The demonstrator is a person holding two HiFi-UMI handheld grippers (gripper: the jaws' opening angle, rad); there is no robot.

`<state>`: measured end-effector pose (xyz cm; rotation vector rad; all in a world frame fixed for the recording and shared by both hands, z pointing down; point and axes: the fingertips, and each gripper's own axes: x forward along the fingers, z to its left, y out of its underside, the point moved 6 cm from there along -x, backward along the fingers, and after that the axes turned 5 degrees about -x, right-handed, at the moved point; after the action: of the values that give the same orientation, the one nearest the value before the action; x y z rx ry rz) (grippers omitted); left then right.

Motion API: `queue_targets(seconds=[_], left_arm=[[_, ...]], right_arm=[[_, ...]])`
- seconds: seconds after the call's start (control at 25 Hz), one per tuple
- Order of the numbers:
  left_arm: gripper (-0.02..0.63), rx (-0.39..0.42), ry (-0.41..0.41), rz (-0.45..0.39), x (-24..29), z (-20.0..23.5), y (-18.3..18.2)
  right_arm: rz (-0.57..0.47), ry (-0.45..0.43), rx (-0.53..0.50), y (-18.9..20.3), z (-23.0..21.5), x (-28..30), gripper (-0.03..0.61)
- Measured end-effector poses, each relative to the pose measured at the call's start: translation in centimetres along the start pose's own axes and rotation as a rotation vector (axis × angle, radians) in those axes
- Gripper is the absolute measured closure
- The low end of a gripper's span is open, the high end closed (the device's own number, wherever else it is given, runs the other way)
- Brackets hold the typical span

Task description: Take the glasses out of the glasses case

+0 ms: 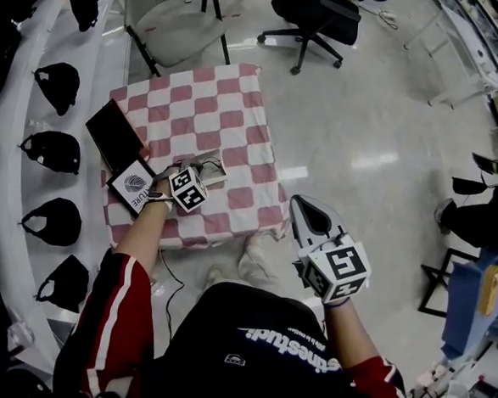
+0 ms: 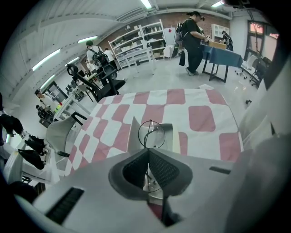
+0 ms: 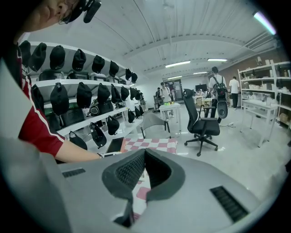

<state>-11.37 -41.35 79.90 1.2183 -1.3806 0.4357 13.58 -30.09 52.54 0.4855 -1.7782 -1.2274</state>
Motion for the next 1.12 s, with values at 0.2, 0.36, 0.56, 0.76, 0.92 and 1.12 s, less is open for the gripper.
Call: queue_targets(seconds=[0.2,0.36,0.56,0.76,0.92,1.12], left_arm=[[0.603,-0.033,-0.01,-0.064,-1.9,-0.1,-1.2],[0.603,-0.065,-0.03,-0.124,-3.8,0.0,-2.2],[0.603,-0.122,-0.057,-0.197,-6.5,0.2,-3.2],[0.603,-0.158,-0.081,-0.26,-10.0,-0.3,-3.7],[0.603,-0.18,-0.11,-0.324,-13.1,-0.5,-4.3],[0.603,-0.215,-0.14,-0.409,-16.8,-0.3,-4.6]], right_arm=[[-0.021,0.004,-0.002,-0.9,0.8,-0.8,0.577],[-0.04,-0.002,-0.011,-1.7,1.8,-1.5,0.577],[-0.05,-0.01,-0.029,-2.5,2.9,-2.3,0.577],[-0.07,-0.027,-0.044,-3.3,4.2,-3.2,0.577],[-0.094,-0.031,-0.058,-4.2,4.9,-3.8,0.577],[-0.124,-0.025,-0.077,-5.0,6.1,-4.5,0.577]])
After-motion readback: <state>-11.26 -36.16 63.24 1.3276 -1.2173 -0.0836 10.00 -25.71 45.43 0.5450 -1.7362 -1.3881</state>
